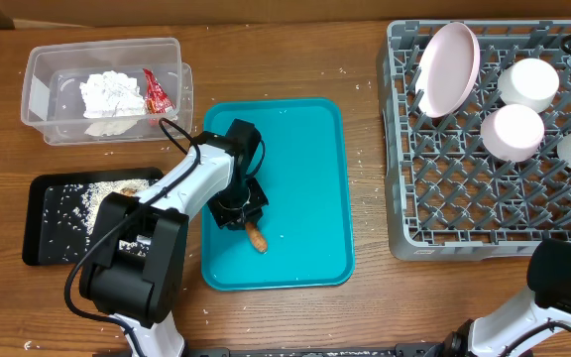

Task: Sort waste into correct bins and load items into the dishwasher
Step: 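Lift the carrot with the left gripper off the teal tray, then carry the carrot left and release it onto the black tray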

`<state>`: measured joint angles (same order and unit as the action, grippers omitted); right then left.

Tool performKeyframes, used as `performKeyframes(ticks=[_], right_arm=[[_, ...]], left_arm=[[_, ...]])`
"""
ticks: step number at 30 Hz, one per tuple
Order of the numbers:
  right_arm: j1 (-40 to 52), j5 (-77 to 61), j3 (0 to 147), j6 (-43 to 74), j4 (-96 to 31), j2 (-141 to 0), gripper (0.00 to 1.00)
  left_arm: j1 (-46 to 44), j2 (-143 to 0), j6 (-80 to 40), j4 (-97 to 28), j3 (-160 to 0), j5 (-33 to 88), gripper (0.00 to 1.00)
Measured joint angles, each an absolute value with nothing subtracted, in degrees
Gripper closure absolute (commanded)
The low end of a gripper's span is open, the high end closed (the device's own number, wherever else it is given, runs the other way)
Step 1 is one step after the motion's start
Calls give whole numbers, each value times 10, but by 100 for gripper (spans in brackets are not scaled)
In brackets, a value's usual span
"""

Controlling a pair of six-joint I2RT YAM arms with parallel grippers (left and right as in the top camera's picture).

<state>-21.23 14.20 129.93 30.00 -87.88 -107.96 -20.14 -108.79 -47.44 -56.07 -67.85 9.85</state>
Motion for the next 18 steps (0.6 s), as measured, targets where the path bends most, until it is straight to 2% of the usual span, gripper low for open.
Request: performKeyframes(ticks=[6,11,14,18], right_arm=[[-212,142,1299,300,-878,-1080,0],[-212,142,1299,300,-879,-1080,0],[-212,142,1299,300,-878,-1080,0],[-212,142,1299,300,-879,-1080,0]], left_arm=[[-201,-1090,-450,-609,-711,98,80],[-192,-1091,-435,-696,-793,55,80],[-163,-1091,-432,-745,-843,15,80],[-79,-1091,-430,-779,-878,-34,80]])
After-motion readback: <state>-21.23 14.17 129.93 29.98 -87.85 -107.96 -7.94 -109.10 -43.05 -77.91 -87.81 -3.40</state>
